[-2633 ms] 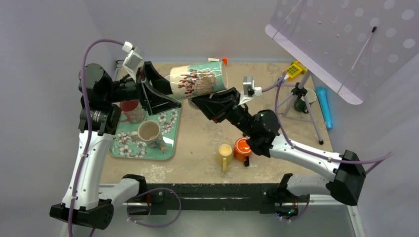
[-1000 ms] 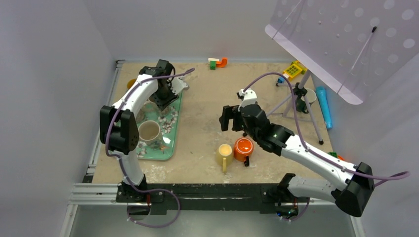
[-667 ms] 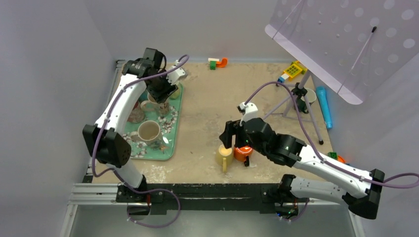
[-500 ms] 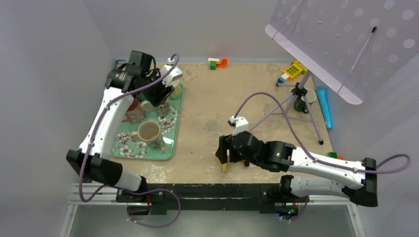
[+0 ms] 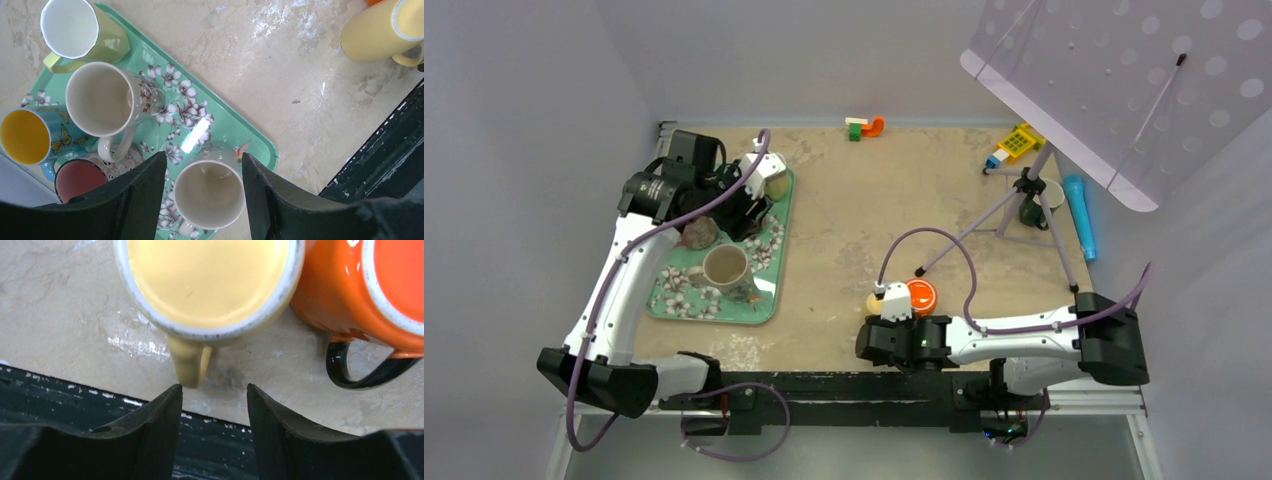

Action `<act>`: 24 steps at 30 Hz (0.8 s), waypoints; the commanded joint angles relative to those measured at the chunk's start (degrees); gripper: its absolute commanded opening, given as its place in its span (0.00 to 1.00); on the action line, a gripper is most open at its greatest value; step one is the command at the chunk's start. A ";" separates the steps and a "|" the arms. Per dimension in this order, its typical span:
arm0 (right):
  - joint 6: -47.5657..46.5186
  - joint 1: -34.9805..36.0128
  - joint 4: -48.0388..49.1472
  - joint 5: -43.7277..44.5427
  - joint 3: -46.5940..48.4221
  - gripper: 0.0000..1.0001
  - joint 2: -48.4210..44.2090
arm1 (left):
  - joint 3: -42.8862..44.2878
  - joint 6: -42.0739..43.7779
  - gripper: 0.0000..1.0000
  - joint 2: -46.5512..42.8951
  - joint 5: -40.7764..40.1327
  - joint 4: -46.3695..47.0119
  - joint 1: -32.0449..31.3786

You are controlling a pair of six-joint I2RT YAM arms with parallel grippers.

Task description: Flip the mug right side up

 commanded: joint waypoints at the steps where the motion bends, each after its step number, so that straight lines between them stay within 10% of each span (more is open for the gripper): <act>1: 2.95 -0.55 8.48 7.47 -1.14 0.51 1.36 | 0.11 -1.48 0.61 -2.03 3.39 2.28 0.27; 6: -0.82 -3.37 13.86 9.11 -0.93 0.36 5.45 | 0.52 -2.02 0.61 -2.46 6.14 1.57 0.26; 10: -2.62 -4.87 14.46 9.66 0.50 0.00 7.24 | 0.86 -2.49 0.61 -2.77 6.97 0.80 0.27; 15: -18.60 -4.87 23.32 6.76 5.25 0.00 -1.45 | 2.70 -3.52 0.62 -5.34 17.05 -2.14 0.34; 24: -38.49 -12.67 75.77 -10.58 -3.63 0.00 -26.31 | 4.68 -20.92 0.76 -14.75 43.25 10.34 0.53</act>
